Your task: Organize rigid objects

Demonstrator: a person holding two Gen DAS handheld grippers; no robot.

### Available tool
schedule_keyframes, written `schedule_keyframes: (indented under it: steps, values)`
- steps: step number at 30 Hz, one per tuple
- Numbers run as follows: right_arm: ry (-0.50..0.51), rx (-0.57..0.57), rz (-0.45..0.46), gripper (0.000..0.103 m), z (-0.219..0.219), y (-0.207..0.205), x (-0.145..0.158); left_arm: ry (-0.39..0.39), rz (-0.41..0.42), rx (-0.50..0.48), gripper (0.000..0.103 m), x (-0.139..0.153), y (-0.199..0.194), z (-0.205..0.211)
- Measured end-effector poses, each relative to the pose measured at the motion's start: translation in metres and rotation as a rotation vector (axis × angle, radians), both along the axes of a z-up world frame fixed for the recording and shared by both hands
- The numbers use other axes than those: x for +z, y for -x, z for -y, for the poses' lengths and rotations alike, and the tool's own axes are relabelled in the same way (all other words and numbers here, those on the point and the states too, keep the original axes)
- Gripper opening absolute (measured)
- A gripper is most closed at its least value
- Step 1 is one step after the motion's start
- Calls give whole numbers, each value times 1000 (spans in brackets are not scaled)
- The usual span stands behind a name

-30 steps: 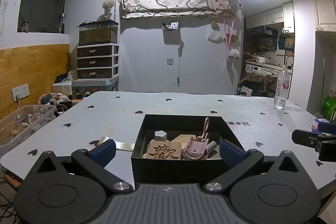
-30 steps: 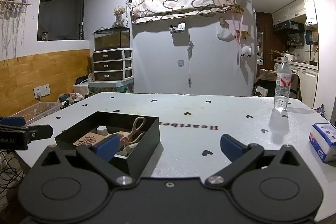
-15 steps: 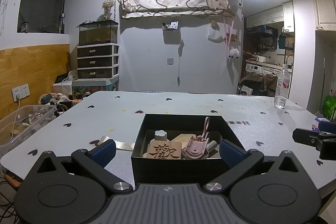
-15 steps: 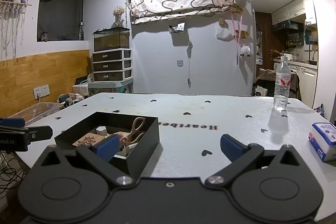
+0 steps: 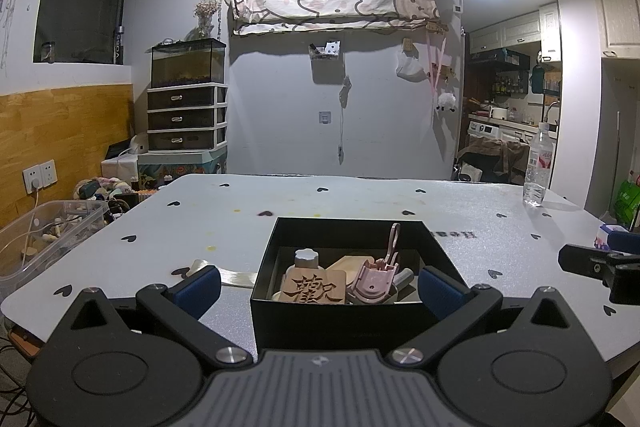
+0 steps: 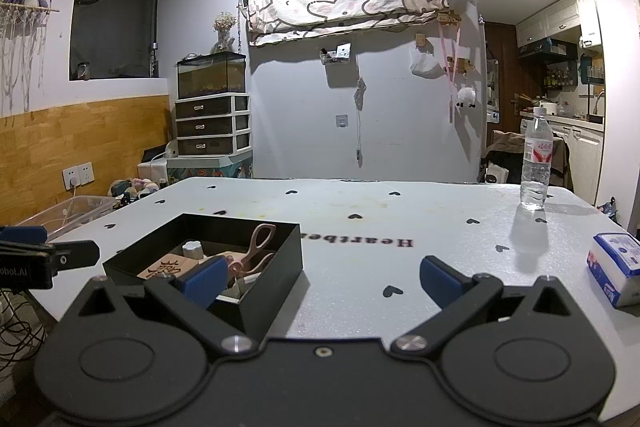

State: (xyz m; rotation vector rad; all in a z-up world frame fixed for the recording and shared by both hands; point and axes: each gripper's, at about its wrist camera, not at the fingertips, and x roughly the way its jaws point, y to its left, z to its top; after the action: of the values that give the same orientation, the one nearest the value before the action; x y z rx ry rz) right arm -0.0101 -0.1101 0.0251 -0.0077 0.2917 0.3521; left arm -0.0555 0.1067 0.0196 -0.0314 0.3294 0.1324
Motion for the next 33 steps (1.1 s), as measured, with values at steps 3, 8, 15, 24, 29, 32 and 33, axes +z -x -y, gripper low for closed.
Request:
schedule_keyframes:
  steps: [3, 8, 15, 24, 29, 32, 33]
  values:
    - [-1, 0, 0, 103, 0, 0, 0, 0, 0, 0, 103, 0, 0, 0]
    - [0, 0, 0, 103, 0, 0, 0, 0, 0, 0, 103, 0, 0, 0]
    - [-1, -1, 0, 103, 0, 0, 0, 0, 0, -1, 103, 0, 0, 0]
    - [0, 0, 0, 103, 0, 0, 0, 0, 0, -1, 103, 0, 0, 0]
    - [0, -1, 0, 103, 0, 0, 0, 2, 1, -3, 103, 0, 0, 0]
    - [0, -1, -1, 103, 0, 0, 0, 4, 1, -2, 103, -3, 0, 1]
    - [0, -1, -1, 103, 0, 0, 0, 3, 0, -3, 103, -3, 0, 1]
